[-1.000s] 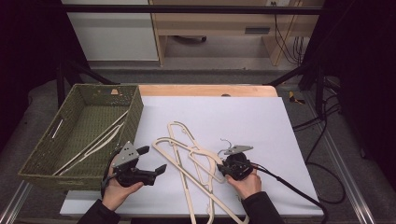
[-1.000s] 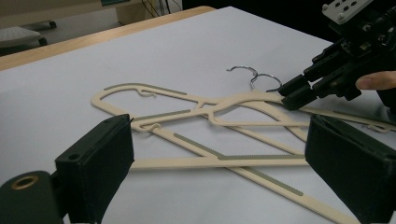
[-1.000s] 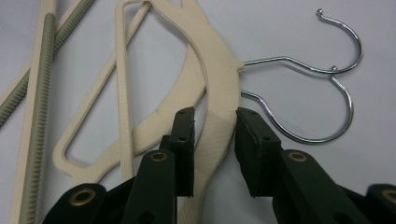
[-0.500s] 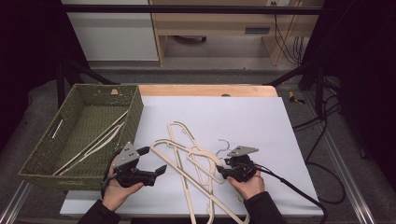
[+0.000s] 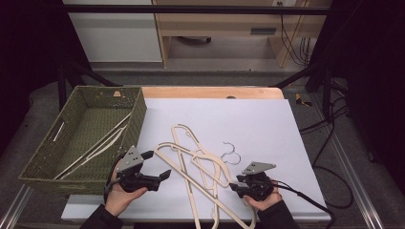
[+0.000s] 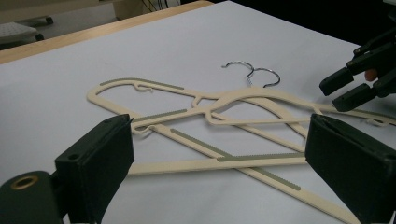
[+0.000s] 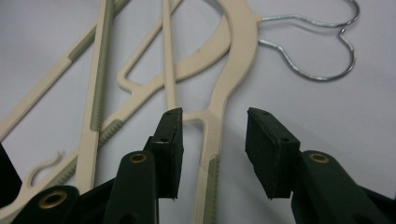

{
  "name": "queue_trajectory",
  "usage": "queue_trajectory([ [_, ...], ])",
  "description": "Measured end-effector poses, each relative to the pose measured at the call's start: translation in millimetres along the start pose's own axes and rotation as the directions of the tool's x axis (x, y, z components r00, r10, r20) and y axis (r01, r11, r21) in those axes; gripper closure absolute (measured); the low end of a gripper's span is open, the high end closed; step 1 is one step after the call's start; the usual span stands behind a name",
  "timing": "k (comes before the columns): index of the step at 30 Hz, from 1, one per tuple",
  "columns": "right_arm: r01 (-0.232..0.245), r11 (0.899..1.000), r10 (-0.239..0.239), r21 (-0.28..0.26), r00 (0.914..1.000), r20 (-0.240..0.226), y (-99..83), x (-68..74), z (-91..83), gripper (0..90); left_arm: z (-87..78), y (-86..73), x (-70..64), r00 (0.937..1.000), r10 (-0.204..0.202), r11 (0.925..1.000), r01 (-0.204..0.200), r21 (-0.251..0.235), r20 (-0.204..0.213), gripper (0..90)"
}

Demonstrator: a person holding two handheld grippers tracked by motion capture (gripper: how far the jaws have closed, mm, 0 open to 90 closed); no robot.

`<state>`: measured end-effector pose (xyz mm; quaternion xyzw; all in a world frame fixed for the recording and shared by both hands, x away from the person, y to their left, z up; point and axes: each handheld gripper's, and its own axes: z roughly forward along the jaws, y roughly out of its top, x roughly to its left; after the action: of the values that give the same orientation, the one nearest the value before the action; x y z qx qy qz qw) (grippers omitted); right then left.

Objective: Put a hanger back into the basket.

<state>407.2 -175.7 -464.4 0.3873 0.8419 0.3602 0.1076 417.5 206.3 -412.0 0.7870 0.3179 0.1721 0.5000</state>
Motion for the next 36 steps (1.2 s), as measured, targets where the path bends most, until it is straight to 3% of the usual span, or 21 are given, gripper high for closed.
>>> queue_trajectory([
  [1,-0.022,1.000,0.022,0.006,0.9998,-0.003,-1.0,2.1,-0.1,58.8,0.1,0.0,0.0,1.0000,-0.001,1.0000,0.001,0.001,0.000,8.0],
  [5,0.011,1.000,-0.011,0.026,0.9999,-0.001,-5.8,1.1,1.5,64.2,0.9,-0.4,-0.5,1.0000,0.000,1.0000,0.000,0.005,0.000,8.0],
  [8,0.006,0.999,-0.006,0.053,1.0000,-0.006,-8.8,2.5,3.8,70.5,1.4,-0.7,-0.9,1.0000,0.000,1.0000,0.000,0.007,0.001,8.0],
  [9,0.023,0.999,-0.024,0.046,0.9996,0.015,-10.3,3.1,4.1,71.5,1.7,-0.7,-1.0,1.0000,-0.001,1.0000,0.001,0.007,0.002,8.0],
  [14,0.025,0.999,-0.026,0.042,0.9990,0.037,-11.6,4.2,3.9,78.2,3.9,0.4,-2.2,0.9999,-0.009,0.9999,0.009,0.009,0.012,8.0],
  [17,-0.019,0.999,0.017,0.042,0.9992,0.036,-10.6,3.3,3.7,79.4,6.4,3.6,-5.0,0.9999,-0.004,0.9999,0.004,0.014,0.012,8.1],
  [20,-0.013,0.999,0.012,0.040,0.9996,0.025,-9.9,3.0,2.3,80.3,9.3,8.6,-8.8,0.9998,0.000,0.9999,0.000,0.017,0.018,8.3],
  [22,0.016,1.000,-0.017,0.026,0.9996,0.024,-9.4,2.9,0.0,80.4,12.8,12.8,-11.2,0.9998,0.004,0.9998,-0.004,0.022,0.018,8.5],
  [28,0.038,0.999,-0.038,-0.016,0.9991,0.020,-6.4,2.8,-9.4,80.5,38.7,30.3,-15.4,0.9983,-0.040,0.9981,0.038,0.049,0.043,9.5],
  [36,0.065,0.997,-0.064,-0.038,0.9978,0.017,-4.4,5.8,-14.2,80.5,94.7,52.4,-26.3,0.9964,-0.047,0.9911,0.037,0.128,0.071,14.7],
])
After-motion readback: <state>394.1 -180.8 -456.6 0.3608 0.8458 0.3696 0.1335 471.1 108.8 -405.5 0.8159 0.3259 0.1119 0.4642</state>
